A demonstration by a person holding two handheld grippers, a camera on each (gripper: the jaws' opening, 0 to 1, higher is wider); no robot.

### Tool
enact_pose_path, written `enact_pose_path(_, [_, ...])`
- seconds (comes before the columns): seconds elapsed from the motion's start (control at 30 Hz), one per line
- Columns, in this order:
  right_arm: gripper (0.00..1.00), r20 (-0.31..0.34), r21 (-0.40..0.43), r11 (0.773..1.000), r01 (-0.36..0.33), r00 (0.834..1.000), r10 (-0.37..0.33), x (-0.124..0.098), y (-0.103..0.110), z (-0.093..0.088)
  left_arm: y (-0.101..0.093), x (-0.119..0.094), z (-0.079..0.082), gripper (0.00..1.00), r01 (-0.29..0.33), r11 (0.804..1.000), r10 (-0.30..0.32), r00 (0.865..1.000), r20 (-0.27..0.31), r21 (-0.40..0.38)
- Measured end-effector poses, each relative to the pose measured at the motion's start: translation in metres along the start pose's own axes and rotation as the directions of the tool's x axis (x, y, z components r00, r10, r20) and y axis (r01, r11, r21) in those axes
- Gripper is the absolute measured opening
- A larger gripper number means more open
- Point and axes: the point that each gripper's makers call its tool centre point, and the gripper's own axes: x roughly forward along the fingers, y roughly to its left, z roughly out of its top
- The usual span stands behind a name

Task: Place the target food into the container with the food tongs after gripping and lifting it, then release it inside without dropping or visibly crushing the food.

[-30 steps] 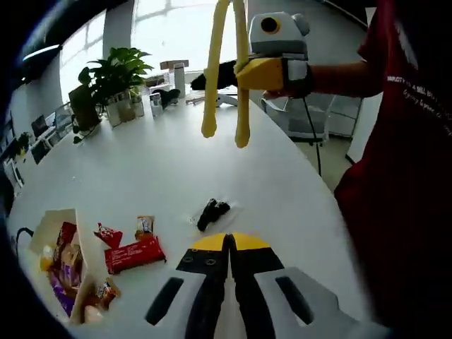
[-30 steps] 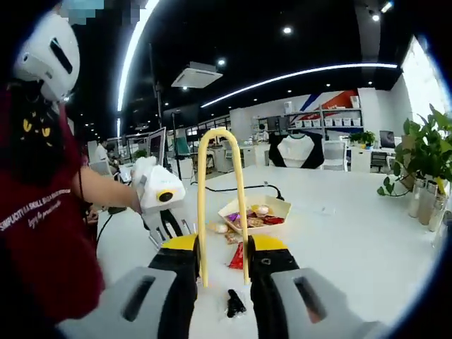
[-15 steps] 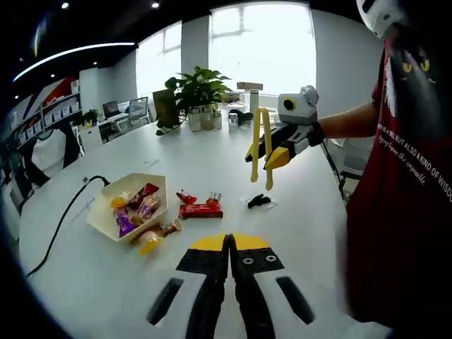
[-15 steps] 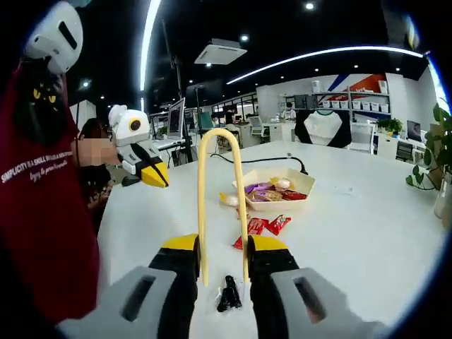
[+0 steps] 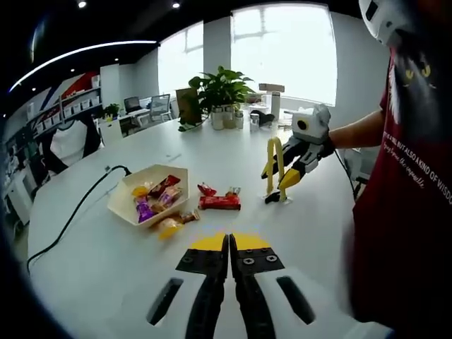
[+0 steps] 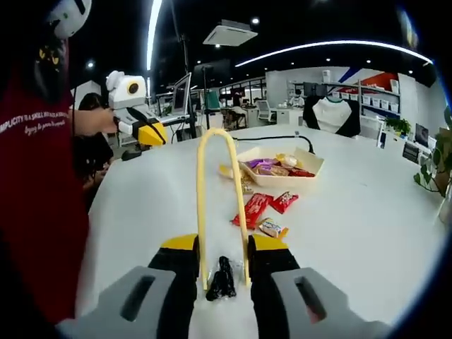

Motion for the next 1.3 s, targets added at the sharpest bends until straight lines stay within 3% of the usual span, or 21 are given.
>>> enact_pose_path(0.23, [0.20, -0.002, -0.030, 0.997, 0.068, 0.998, -0.068, -0.005, 0.004, -0.001, 0.002, -0.002, 0.000, 0.01, -0.010, 1.000, 0.010, 1.000, -0.002, -0.003])
enact_pose_path(0.37, [0.17, 0.017, 0.012, 0.989, 0.145, 0.989, -0.145, -0.007, 0.001, -0.001, 0.002, -0.003, 0.000, 0.01, -0.013, 1.000, 0.013, 1.000, -0.004, 0.002])
enact_pose_path(0.5, [0.15, 0.005, 0.108, 0.962, 0.250, 0.968, -0.252, -0.010, -0.005, -0.002, 0.001, -0.003, -0.003, 0.01, -0.010, 1.000, 0.010, 1.000, -0.016, 0.015])
enact_pose_path(0.6, [0.15, -0.010, 0.111, 0.958, 0.266, 0.964, -0.266, -0.009, -0.004, -0.002, 0.000, -0.003, -0.003, 0.01, -0.007, 1.000, 0.007, 1.000, -0.017, 0.019])
enact_pose_path(0.77, [0.14, 0.011, 0.256, 0.907, 0.334, 0.937, -0.348, -0.010, -0.011, -0.001, 0.002, -0.006, -0.003, 0.01, -0.012, 1.000, 0.012, 1.000, -0.007, 0.019])
enact_pose_path(0.9, [0.14, 0.012, 0.285, 0.891, 0.353, 0.928, -0.372, -0.014, -0.017, 0.000, 0.003, -0.011, -0.004, 0.01, -0.019, 1.000, 0.019, 1.000, -0.002, 0.016])
enact_pose_path(1.03, [0.14, 0.038, 0.318, 0.874, 0.367, 0.916, -0.398, -0.018, -0.021, 0.016, 0.007, -0.020, -0.010, 0.01, -0.038, 0.999, 0.038, 0.999, 0.002, 0.003])
enact_pose_path(1.3, [0.14, 0.099, 0.308, 0.877, 0.369, 0.904, -0.415, -0.017, -0.031, 0.054, 0.013, -0.037, -0.017, 0.01, -0.078, 0.997, 0.079, 0.997, 0.017, -0.018])
